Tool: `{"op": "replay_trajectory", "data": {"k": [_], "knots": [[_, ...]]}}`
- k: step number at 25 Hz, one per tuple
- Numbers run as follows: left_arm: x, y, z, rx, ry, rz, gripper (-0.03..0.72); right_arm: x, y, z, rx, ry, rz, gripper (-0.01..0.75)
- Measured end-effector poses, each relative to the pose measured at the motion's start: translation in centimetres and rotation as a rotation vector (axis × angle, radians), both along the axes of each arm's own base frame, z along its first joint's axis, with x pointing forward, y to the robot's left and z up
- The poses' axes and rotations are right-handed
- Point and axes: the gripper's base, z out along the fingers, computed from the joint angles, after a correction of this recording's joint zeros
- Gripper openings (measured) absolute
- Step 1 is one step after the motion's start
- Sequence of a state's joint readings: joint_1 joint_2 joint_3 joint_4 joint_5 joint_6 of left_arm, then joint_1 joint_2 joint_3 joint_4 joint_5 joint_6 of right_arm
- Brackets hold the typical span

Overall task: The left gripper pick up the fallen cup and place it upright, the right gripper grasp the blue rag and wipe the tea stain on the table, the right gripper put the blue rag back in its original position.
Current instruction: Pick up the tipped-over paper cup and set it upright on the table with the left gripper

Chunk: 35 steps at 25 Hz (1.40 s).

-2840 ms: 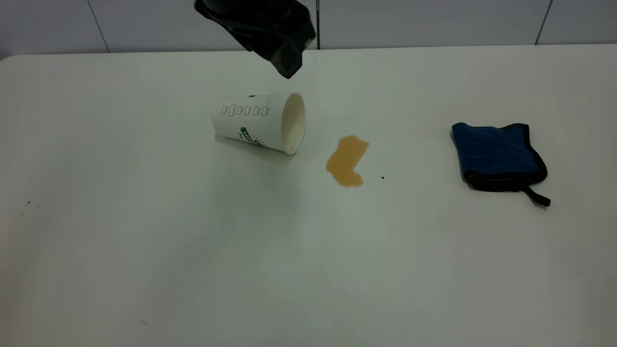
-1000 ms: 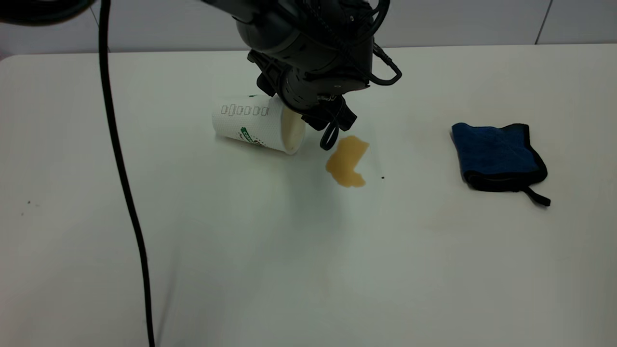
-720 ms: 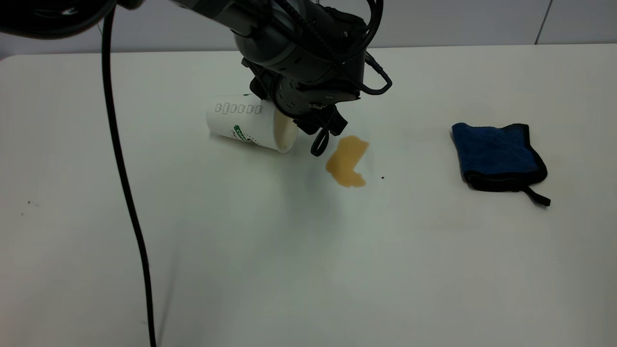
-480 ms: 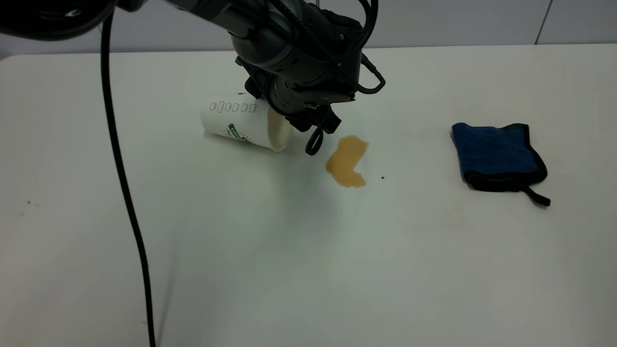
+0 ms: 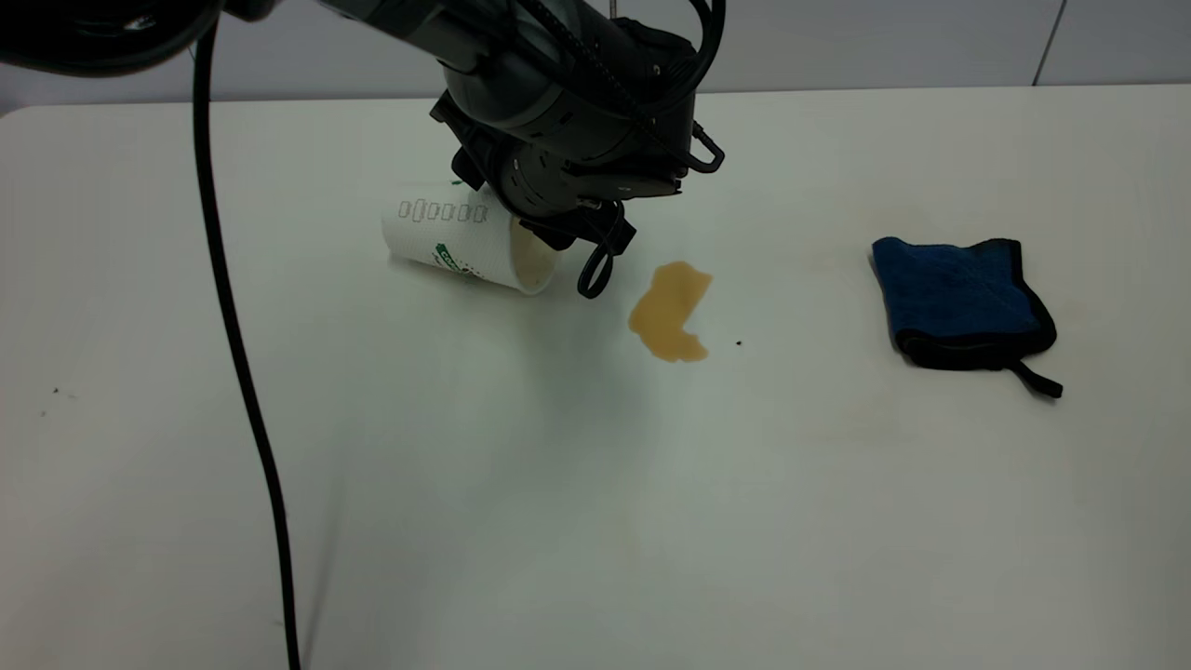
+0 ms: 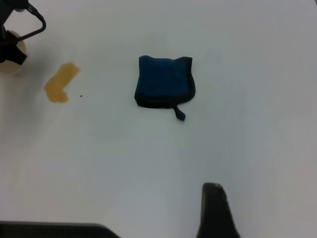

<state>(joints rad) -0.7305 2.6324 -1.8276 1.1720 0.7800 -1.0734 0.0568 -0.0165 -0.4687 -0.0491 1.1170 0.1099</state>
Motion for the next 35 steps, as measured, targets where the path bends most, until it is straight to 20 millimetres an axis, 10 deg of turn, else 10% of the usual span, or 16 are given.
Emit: {"op": "replay_trajectory", "data": {"k": [4,10,14,23,35], "knots": [[0.0,0.0,0.0,0.0,0.0,0.0,0.447,0.0,0.0,0.0,0.0,0.0,0.0,0.533],[0.0,0.3,0.3,0.046,-0.008,0.003,0.099,0.0,0.0,0.0,0.0,0.0,0.0,0.533],[0.2,0.3,3.0,0.083,0.014,-0.018,0.02,0.0,0.0,0.0,0.0,0.0,0.0,0.533],[2.1,4.6,13.5,-0.248,0.247,-0.046,0.006,0.0,0.0,0.0,0.0,0.0,0.0,0.533],[4.8,10.0,10.9,-0.62,0.49,-0.116,0.006,0.0,0.0,0.0,0.0,0.0,0.0,0.533]]}}
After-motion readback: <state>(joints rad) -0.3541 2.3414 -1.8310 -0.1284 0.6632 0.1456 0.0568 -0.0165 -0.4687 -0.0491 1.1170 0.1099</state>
